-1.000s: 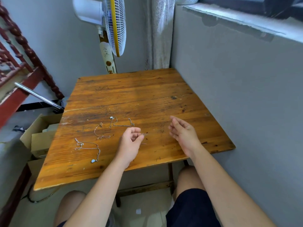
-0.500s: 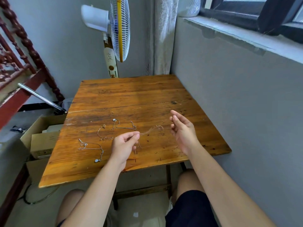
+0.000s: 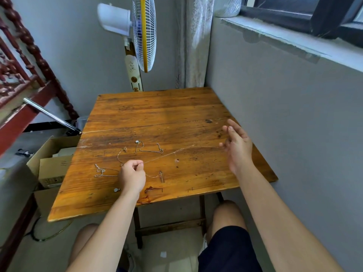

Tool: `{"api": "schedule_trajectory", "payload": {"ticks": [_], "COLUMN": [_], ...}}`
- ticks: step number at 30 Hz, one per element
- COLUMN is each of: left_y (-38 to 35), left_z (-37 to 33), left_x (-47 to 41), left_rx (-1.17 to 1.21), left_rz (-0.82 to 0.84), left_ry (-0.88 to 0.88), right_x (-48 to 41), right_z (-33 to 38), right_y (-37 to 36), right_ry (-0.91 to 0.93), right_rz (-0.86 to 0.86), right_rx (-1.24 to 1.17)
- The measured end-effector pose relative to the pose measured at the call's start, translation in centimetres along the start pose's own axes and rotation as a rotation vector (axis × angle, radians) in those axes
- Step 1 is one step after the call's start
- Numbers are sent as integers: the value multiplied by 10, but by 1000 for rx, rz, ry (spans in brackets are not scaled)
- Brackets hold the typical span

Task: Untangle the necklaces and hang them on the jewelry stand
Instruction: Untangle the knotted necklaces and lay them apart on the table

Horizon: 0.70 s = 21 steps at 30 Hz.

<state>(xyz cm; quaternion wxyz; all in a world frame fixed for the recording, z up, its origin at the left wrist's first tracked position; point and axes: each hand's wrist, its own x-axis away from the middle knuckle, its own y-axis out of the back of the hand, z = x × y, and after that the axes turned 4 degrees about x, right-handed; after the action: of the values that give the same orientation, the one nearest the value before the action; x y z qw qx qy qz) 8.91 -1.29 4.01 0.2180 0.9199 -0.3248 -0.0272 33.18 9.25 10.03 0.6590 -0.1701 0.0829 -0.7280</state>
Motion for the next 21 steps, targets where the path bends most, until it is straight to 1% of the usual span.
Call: {"api": "schedule_trajectory", "payload": {"ticks": [3, 6, 7, 9, 11, 13, 14, 15, 18, 21], "left_y": [-3, -2, -1, 0, -1, -2, -2, -2, 0, 9], "left_z": [-1, -1, -2, -9, -20, -28, -30, -31, -29, -22], "left_x": [3, 6, 7, 9, 12, 10, 9, 8, 5, 2], "left_rx": [-91, -108, -86, 15, 181, 363, 405, 397, 235, 96], "left_rz": [22, 28, 43, 87, 140, 182, 178, 154, 21, -69], "left_ry": [-15, -44, -79, -147, -135, -48, -17, -18, -112, -159], "right_x": [-2, -2, -1, 2, 4, 3, 3, 1, -3, -12], "right_z": [0, -2, -4, -10, -17, -23, -26, -29, -33, -31], "right_y": [0, 3, 3, 2, 1, 1, 1, 2, 9, 21], "right_ry": [21, 66, 88, 116, 117, 95, 79, 62, 32, 49], "right_rz": [-9, 26, 67, 200, 280, 262, 248, 238, 180, 60], "right_rx": [72, 165, 236, 412, 503, 521, 527, 533, 567, 607]}}
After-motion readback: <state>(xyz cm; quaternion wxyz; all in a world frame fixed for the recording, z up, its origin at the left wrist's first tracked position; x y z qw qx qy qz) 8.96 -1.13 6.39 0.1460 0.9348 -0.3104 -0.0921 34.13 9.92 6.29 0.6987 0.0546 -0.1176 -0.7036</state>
